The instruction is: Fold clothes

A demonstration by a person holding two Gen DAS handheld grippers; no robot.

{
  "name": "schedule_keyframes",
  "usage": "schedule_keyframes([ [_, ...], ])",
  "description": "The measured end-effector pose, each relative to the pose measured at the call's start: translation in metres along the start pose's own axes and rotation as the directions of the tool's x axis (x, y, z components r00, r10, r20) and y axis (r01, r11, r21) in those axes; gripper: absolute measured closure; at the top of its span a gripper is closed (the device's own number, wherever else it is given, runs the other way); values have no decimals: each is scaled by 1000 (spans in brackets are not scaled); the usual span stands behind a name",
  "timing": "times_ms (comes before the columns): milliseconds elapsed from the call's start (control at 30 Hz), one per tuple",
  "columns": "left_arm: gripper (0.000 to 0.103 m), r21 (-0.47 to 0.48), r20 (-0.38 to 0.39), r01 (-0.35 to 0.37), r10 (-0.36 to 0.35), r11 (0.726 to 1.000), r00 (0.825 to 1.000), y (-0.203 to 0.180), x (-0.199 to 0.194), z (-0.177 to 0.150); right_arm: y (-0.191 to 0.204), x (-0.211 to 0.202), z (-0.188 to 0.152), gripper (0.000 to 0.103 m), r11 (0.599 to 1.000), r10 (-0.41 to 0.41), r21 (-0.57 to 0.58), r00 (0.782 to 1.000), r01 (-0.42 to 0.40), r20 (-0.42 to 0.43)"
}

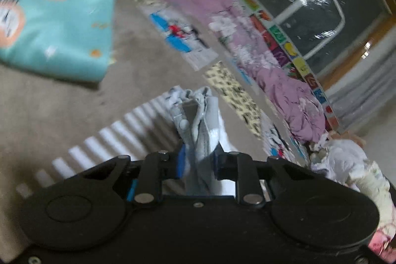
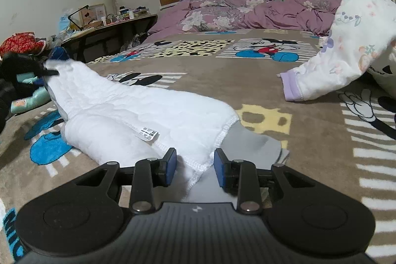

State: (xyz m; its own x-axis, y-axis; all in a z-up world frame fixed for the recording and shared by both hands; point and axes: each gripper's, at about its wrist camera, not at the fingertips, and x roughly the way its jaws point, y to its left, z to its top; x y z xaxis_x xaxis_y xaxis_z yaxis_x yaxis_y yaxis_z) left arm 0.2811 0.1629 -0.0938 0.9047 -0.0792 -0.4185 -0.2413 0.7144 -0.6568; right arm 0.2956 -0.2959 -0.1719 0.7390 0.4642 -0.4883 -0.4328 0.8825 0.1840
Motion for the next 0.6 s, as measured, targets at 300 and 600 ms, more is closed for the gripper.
schedule_keyframes([
  [300, 84, 303, 17, 86, -95, 949, 995, -116, -23, -25, -23, -10, 4, 70, 988, 52, 142, 999, -54, 16],
  [600, 84, 662, -40, 111, -113, 742, 993, -201, -14, -115, -73, -39, 5, 68, 921, 61, 375, 991, -101, 118],
])
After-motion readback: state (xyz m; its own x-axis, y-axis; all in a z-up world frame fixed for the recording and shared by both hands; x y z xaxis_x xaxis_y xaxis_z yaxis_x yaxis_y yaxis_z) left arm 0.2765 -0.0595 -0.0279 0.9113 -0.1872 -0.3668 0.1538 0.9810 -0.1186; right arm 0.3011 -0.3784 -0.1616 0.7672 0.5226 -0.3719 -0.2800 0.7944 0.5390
